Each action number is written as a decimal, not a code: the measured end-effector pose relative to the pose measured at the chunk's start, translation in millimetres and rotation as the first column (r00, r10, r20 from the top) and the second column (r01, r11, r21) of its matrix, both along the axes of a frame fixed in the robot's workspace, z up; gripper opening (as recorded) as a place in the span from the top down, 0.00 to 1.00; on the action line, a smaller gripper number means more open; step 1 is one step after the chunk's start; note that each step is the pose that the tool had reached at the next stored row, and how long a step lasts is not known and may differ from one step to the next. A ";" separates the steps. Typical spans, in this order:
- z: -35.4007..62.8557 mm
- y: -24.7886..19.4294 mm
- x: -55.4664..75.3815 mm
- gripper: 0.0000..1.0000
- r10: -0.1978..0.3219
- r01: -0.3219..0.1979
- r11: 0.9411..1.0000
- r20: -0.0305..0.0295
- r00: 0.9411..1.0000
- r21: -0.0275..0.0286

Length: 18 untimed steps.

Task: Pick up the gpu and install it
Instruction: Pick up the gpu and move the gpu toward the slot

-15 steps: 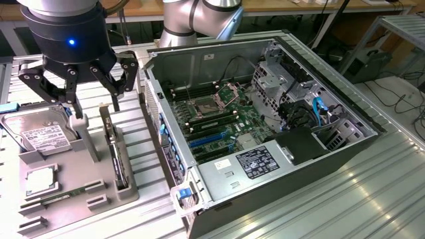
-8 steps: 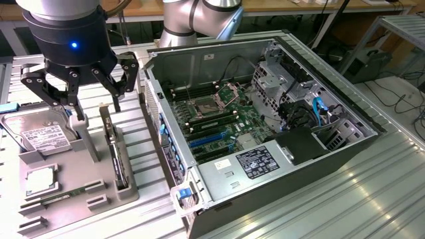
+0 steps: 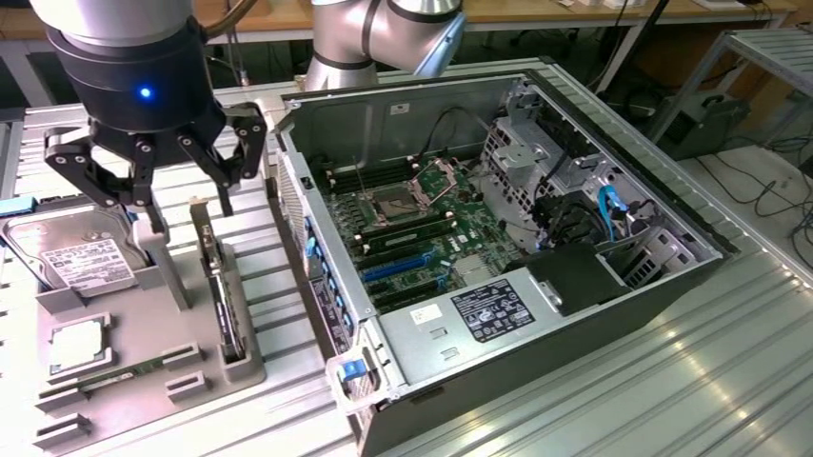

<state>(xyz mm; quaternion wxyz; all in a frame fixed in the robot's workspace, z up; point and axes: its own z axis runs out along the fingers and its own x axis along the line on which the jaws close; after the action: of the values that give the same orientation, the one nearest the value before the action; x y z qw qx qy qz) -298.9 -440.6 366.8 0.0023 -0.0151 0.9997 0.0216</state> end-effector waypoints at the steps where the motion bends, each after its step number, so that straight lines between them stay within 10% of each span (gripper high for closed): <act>1: -0.8 0.0 0.0 0.40 0.000 0.000 1.000 0.001 1.000 0.000; 18: -15.7 -1.3 0.0 0.40 0.005 -0.005 1.000 0.003 1.000 0.003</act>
<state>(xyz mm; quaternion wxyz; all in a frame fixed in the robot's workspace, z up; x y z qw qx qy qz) -298.9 -441.9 351.1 0.0038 -0.0178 0.9996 0.0233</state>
